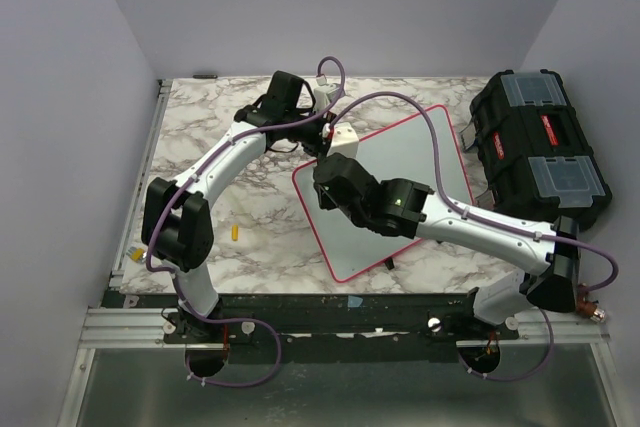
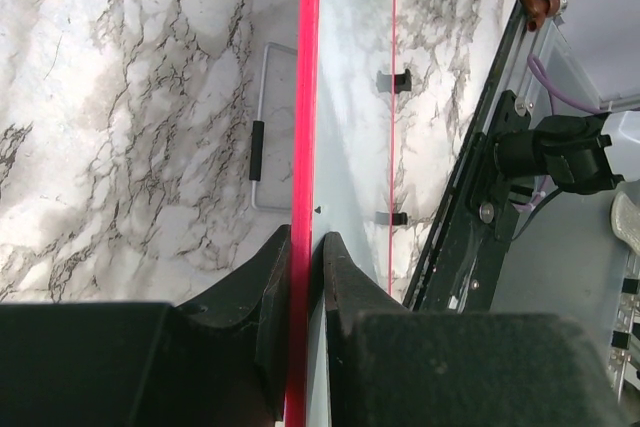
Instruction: Write a sentence on the whiteboard
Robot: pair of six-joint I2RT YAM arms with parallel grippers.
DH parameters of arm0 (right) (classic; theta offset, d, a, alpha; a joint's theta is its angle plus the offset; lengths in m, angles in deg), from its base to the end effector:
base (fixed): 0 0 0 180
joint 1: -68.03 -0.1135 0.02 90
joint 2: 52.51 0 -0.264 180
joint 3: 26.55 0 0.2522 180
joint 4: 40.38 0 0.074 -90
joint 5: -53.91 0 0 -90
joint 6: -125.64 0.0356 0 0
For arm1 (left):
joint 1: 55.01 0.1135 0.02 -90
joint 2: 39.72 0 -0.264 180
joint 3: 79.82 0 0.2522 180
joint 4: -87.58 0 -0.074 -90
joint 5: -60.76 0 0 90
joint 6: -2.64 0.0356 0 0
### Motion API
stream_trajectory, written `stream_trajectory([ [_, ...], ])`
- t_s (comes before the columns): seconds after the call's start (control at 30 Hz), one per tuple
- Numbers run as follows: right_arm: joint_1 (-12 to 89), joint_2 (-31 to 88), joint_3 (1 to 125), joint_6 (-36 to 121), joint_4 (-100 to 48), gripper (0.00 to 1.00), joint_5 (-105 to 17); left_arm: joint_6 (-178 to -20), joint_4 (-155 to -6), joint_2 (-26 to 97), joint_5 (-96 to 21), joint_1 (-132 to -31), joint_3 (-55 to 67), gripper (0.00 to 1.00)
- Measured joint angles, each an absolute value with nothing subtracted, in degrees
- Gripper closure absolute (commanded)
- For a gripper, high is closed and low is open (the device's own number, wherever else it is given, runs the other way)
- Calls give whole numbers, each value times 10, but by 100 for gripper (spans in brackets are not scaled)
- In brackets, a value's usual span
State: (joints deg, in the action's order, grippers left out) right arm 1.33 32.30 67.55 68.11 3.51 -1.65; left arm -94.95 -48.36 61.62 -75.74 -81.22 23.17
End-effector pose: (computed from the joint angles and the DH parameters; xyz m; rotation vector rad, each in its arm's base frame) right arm 0.1491 0.2952 0.3584 -0.2854 2.0640 0.4088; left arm 0.3445 -0.1984 0.3132 0.7983 2.1890 -1.2345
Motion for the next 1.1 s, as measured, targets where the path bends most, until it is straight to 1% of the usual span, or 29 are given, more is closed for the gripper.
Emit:
stream_trajectory([
  [0.63, 13, 341, 677, 682, 34, 99, -7, -949, -486, 614, -752, -819, 232, 100],
  [1.1, 9, 318, 632, 706, 34, 99, -8, -945, -486, 614, -747, -821, 232, 100],
])
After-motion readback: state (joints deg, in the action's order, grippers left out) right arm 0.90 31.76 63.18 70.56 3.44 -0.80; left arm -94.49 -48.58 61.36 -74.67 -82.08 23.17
